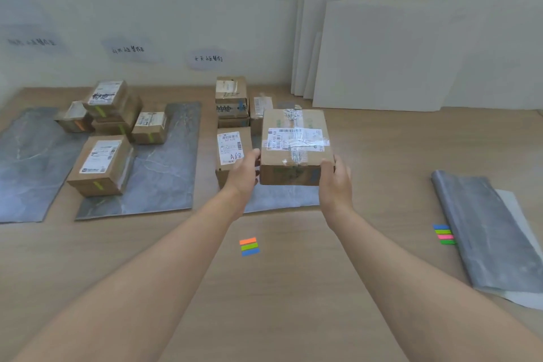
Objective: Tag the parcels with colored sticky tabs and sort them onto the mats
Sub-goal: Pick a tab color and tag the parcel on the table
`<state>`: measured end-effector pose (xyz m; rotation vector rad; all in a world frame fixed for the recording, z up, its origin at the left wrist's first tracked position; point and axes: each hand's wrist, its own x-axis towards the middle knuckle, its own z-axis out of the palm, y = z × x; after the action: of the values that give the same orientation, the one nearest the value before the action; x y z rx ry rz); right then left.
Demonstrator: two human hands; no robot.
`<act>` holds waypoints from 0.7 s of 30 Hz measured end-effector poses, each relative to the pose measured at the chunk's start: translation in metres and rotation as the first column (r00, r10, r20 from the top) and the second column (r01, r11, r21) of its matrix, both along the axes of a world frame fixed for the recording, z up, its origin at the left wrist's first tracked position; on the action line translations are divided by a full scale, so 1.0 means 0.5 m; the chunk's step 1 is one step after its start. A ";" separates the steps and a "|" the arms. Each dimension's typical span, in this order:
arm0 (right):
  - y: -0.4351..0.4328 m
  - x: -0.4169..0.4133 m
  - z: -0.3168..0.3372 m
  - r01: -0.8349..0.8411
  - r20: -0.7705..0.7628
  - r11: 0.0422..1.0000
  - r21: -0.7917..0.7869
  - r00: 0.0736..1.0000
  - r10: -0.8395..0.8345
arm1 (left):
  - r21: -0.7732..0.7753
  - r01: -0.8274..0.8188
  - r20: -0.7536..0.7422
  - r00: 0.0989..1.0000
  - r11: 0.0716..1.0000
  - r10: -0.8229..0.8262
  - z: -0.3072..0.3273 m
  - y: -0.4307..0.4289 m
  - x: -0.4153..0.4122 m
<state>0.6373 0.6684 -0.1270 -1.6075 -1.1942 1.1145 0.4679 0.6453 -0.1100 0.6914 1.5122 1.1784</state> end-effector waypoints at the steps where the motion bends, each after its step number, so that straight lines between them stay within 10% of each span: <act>1: 0.017 -0.003 -0.012 0.000 0.000 1.000 -0.011 1.000 0.000 | -0.019 0.000 -0.009 1.000 1.000 -0.001 -0.015 0.015 -0.001; 21: 0.267 -0.005 -0.307 -0.078 -0.073 0.954 -0.289 0.996 0.059 | -0.315 -0.065 0.084 0.992 0.947 0.096 -0.296 0.201 0.027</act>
<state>0.6346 0.8021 -0.2803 -1.7443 -1.0888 1.4305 0.4813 0.7459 -0.2579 0.3560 1.6090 0.9874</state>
